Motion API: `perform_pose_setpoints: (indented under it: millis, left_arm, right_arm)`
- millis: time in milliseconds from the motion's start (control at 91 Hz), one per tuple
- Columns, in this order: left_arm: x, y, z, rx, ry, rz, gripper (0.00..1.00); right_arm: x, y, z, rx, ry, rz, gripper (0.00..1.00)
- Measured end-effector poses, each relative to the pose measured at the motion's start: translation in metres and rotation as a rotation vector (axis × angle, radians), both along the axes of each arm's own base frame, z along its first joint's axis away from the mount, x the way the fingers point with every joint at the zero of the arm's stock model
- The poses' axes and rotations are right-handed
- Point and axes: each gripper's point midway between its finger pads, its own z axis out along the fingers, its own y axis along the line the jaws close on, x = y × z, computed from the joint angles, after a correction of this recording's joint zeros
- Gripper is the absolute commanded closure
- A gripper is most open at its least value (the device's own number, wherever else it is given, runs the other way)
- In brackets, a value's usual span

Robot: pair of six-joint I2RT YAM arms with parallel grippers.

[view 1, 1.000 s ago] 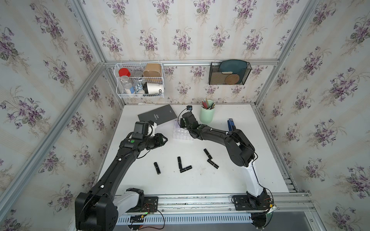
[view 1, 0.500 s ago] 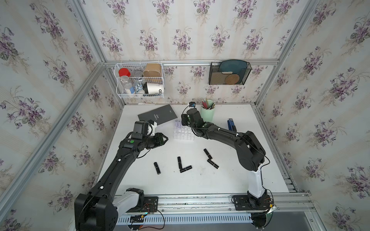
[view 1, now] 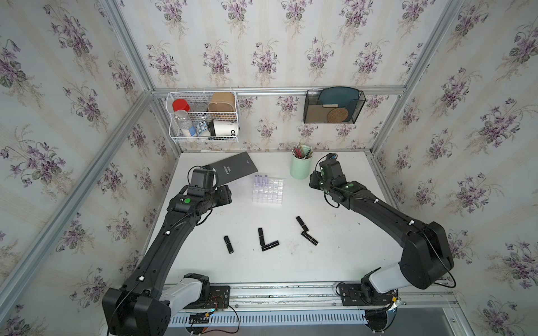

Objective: Arrange the lipsticks in the organizer
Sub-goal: Place the lipstick in the storage box, then pick up the lipstick at the center of the board.

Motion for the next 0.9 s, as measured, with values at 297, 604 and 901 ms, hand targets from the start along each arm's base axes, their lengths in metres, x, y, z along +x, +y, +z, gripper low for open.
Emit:
perform_pose_setpoints:
  millis: [297, 604, 901]
  left_arm:
    - [-0.091, 0.025, -0.082, 0.022, 0.353, 0.185, 0.37]
    - [-0.154, 0.012, -0.131, 0.035, 0.548, 0.268, 0.39]
    - [-0.133, -0.021, -0.153, -0.057, 0.600, 0.172, 0.44]
  right_arm:
    - [-0.103, 0.071, -0.047, -0.071, 0.230, 0.324, 0.51]
    - [-0.130, 0.121, -0.052, -0.045, 0.271, 0.479, 0.52]
    - [-0.130, 0.133, -0.057, -0.029, 0.265, 0.508, 0.52]
